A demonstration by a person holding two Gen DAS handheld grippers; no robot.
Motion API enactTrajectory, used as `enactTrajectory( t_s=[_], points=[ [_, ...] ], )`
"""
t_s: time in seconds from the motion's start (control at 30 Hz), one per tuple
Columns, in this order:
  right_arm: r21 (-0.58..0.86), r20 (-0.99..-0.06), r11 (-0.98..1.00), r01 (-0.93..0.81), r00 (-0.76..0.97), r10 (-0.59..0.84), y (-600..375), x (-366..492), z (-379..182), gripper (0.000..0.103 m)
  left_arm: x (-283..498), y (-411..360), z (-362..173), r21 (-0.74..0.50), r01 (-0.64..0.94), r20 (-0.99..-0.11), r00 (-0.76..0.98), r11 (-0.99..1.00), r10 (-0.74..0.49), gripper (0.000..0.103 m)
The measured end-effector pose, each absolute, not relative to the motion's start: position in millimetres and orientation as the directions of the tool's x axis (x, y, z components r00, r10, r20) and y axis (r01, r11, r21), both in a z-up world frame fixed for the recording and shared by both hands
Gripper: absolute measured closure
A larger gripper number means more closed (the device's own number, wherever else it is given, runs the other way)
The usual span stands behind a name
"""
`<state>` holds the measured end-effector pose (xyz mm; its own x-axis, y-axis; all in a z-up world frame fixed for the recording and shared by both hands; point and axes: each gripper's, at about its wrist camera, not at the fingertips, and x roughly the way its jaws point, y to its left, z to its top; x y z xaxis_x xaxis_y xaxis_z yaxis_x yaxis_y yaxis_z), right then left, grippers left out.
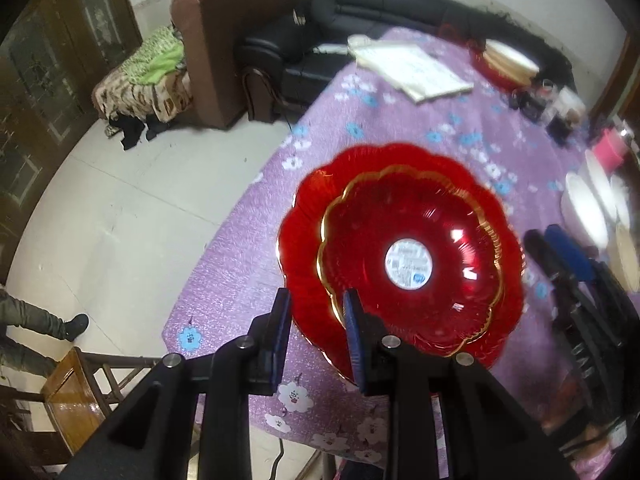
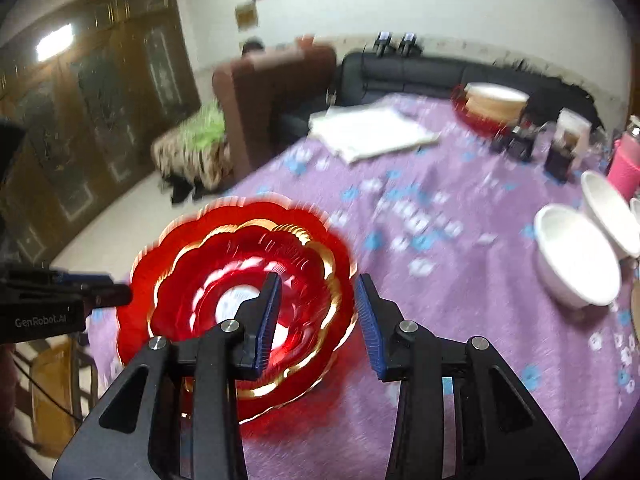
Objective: Organize plates and bowls
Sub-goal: 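Open the left gripper and withdraw it from the stacked red plates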
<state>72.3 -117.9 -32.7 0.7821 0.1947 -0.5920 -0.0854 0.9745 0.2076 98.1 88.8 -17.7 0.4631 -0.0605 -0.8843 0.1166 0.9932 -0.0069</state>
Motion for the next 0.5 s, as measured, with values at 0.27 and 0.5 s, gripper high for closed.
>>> enactTrajectory(
  t_s=[0.27,0.5],
  points=[
    [0.298,-0.444,0.954,0.020,0.888,0.121,-189.4,45.3,-24.7,0.050,75.3,38.6,3.2,-0.053,0.199,-0.808,0.567,0.979,-0.159,0.040],
    [0.361,-0.415,0.925,0.118,0.909,0.046,-263.6,23.3,-24.3,0.029,64.4,-59.8,6.2,0.059,0.324,-0.735,0.654,0.944,-0.178,0.031]
  ],
)
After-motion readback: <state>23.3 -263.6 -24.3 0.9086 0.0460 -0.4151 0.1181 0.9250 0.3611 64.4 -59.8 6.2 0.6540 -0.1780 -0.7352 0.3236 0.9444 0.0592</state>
